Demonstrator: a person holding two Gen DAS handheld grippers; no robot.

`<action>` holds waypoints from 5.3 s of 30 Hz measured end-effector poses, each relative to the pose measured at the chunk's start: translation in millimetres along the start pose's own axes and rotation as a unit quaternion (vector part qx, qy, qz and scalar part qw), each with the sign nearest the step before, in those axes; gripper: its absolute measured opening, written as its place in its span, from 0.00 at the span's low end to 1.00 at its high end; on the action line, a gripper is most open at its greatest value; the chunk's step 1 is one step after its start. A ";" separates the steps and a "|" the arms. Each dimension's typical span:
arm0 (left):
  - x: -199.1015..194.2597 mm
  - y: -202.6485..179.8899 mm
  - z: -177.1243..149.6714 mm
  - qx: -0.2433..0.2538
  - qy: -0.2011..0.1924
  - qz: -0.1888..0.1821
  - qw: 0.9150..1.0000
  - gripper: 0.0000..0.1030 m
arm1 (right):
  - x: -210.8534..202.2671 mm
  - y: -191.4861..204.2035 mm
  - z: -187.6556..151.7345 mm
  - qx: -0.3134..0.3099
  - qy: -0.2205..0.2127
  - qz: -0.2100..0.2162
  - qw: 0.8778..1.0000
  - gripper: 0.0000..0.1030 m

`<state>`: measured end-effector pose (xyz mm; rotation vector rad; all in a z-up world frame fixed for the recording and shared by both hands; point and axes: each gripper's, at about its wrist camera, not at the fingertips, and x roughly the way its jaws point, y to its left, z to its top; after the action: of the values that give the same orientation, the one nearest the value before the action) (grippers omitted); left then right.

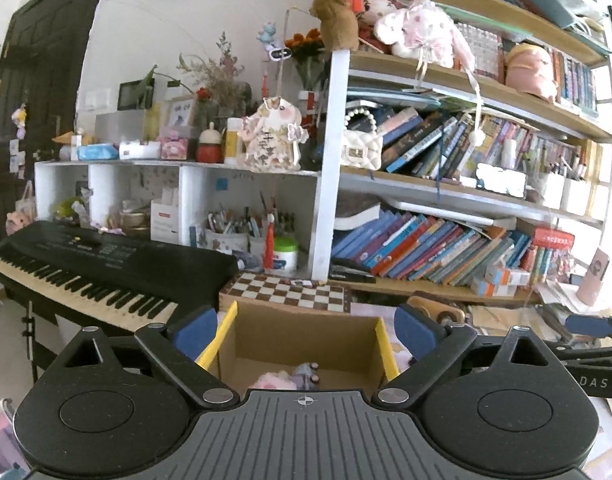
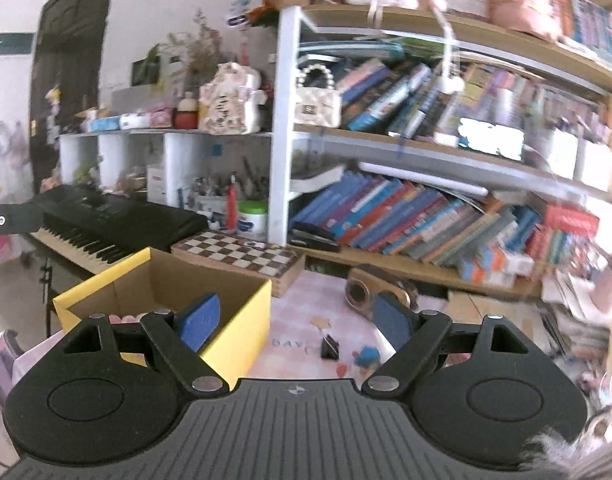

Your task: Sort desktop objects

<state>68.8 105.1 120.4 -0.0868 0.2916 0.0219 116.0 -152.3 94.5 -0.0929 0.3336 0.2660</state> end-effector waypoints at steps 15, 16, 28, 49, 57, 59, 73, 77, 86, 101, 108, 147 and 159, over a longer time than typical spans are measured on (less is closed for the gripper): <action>-36.3 -13.9 -47.4 0.013 0.028 -0.014 0.999 0.94 | -62.1 20.7 -62.6 0.024 0.029 -0.041 0.998 0.80; -38.4 -15.2 -49.7 0.015 0.027 -0.017 0.999 0.94 | -64.8 22.0 -66.6 0.024 0.031 -0.042 0.998 0.80; -49.4 -37.3 -87.0 0.029 0.058 -0.035 0.997 0.94 | -88.8 32.3 -109.6 0.022 0.058 -0.061 0.996 0.80; -28.5 -93.9 -115.7 0.080 0.126 -0.112 0.982 0.94 | -97.5 5.7 -141.4 0.052 0.123 -0.088 0.987 0.85; -13.6 -108.1 -118.8 0.081 0.140 -0.131 0.978 0.94 | -97.0 -10.4 -143.1 0.058 0.132 -0.113 0.983 0.87; -9.3 -113.3 -119.2 0.083 0.143 -0.137 0.977 0.94 | -96.7 -16.0 -143.1 0.059 0.134 -0.120 0.982 0.87; 19.4 -143.0 -121.3 0.087 0.162 -0.163 0.969 0.94 | -81.4 -46.3 -142.7 0.055 0.156 -0.134 0.977 0.87; 26.0 -155.4 -121.4 0.093 0.162 -0.168 0.968 0.94 | -76.9 -58.4 -143.3 0.061 0.160 -0.140 0.975 0.87; 44.3 -172.9 -120.6 0.089 0.171 -0.156 0.969 0.94 | -58.6 -85.2 -141.4 0.065 0.170 -0.130 0.975 0.87; 86.0 -199.6 -117.4 0.065 0.191 -0.108 0.974 0.94 | -7.4 -129.2 -131.2 0.046 0.189 -0.081 0.978 0.87; 96.7 -209.3 -113.4 0.058 0.189 -0.085 0.977 0.94 | 14.7 -145.4 -124.8 0.037 0.190 -0.049 0.980 0.87; 143.6 -234.9 -102.6 0.038 0.184 0.008 0.982 0.94 | 103.0 -202.7 -110.3 0.056 0.186 0.039 0.980 0.88; 158.8 -235.9 -98.5 0.040 0.182 0.023 0.982 0.94 | 140.9 -201.2 -101.4 0.024 0.183 0.060 0.981 0.90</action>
<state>200.8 -137.2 0.1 -0.0025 0.6602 0.0403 267.6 -325.1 -38.8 -0.0738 0.7119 0.3605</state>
